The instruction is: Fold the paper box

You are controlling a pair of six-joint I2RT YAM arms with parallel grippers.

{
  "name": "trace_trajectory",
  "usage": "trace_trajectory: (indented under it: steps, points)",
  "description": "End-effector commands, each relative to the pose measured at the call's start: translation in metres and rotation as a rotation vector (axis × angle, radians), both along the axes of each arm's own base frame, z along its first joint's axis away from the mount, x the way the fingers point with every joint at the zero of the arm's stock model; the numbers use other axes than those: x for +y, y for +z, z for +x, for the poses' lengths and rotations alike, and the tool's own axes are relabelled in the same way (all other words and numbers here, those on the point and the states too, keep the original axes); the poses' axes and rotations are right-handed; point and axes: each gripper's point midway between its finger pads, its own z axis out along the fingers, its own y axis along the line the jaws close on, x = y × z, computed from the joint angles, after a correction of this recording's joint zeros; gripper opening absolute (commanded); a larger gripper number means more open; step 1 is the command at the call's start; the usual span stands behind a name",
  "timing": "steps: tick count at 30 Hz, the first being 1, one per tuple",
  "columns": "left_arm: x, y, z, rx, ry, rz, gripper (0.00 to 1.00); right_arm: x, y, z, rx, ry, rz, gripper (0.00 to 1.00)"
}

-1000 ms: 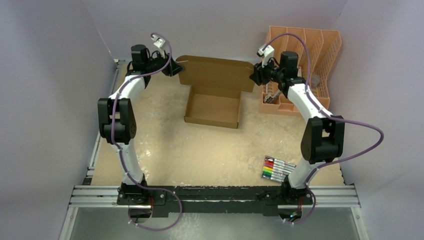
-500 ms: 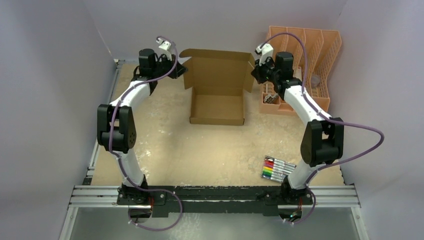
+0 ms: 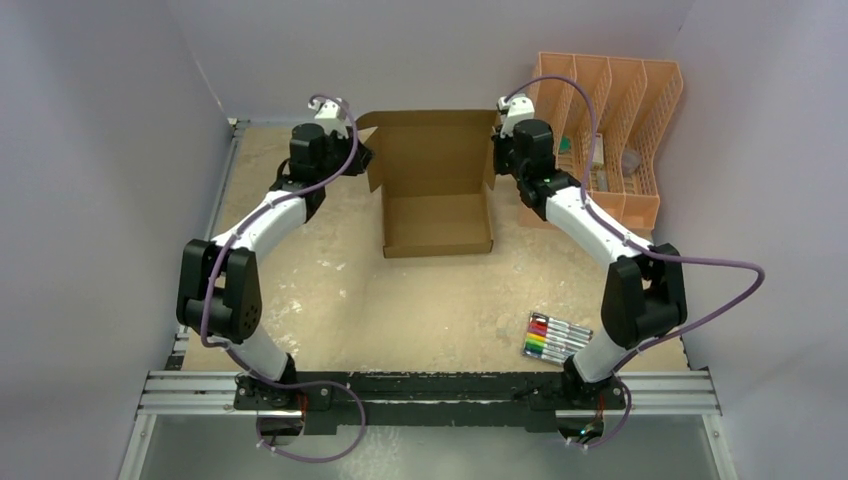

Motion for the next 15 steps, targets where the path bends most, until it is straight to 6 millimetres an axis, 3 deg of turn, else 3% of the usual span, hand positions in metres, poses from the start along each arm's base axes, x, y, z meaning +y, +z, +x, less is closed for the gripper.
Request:
trace_trajectory:
  steps: [1,9,15]
  points:
    - [0.004,0.030,-0.001,-0.056,0.096,-0.113,0.14,-0.007,0.034,0.007,-0.055,-0.175,0.113,0.00]
    - [-0.011,0.034,-0.007,0.000,0.199,-0.283,0.16,0.026,0.039,0.005,-0.028,-0.209,0.182,0.00]
    - [-0.028,0.026,-0.015,0.013,0.286,-0.261,0.19,0.044,0.021,-0.010,-0.054,-0.199,0.139,0.00]
